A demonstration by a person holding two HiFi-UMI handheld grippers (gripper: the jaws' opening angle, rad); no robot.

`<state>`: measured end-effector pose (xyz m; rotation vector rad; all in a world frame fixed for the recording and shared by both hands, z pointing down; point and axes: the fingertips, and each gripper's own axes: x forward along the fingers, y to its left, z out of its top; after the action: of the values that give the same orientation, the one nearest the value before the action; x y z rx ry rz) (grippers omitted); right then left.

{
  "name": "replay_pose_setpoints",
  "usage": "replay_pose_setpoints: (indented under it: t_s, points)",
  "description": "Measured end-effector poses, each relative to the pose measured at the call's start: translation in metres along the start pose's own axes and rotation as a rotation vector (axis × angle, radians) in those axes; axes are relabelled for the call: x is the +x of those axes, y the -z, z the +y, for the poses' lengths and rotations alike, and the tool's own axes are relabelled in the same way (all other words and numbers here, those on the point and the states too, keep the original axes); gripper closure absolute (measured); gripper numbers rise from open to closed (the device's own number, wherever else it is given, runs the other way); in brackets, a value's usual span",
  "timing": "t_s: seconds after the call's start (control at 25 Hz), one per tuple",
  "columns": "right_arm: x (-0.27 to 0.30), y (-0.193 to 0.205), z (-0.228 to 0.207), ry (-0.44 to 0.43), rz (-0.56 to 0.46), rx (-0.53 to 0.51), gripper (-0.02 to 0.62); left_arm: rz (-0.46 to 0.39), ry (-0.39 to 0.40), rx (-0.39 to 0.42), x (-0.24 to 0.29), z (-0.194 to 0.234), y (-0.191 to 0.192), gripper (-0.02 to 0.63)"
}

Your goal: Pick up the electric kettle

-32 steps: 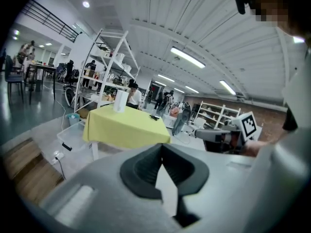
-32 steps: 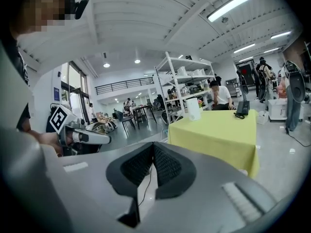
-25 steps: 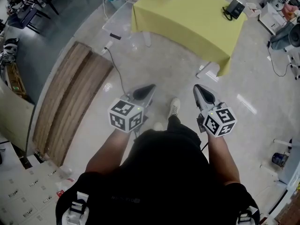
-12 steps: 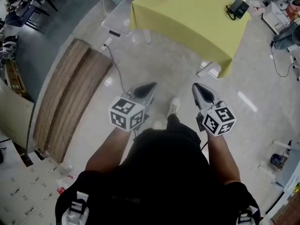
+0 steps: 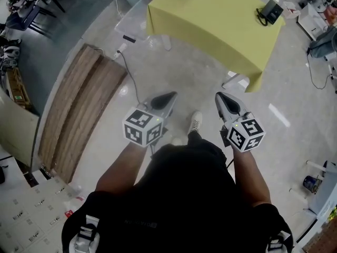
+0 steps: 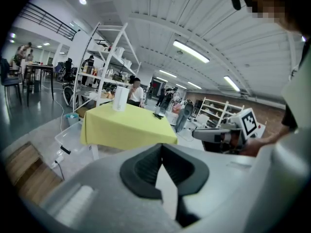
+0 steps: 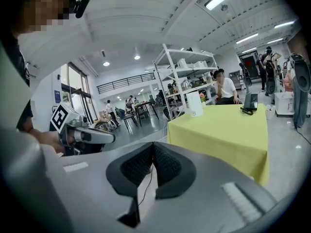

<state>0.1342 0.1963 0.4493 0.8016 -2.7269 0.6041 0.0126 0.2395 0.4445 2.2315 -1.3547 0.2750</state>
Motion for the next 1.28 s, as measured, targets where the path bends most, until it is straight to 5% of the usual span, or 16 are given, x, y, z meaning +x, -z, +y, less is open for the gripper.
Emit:
replay_pose_setpoints:
  t_s: [1.28]
  points:
    - [0.031,-0.053,-0.106,-0.021,-0.037,-0.001,0.589,0.001,-0.045,0.079,0.102,0.018,-0.063,0.604]
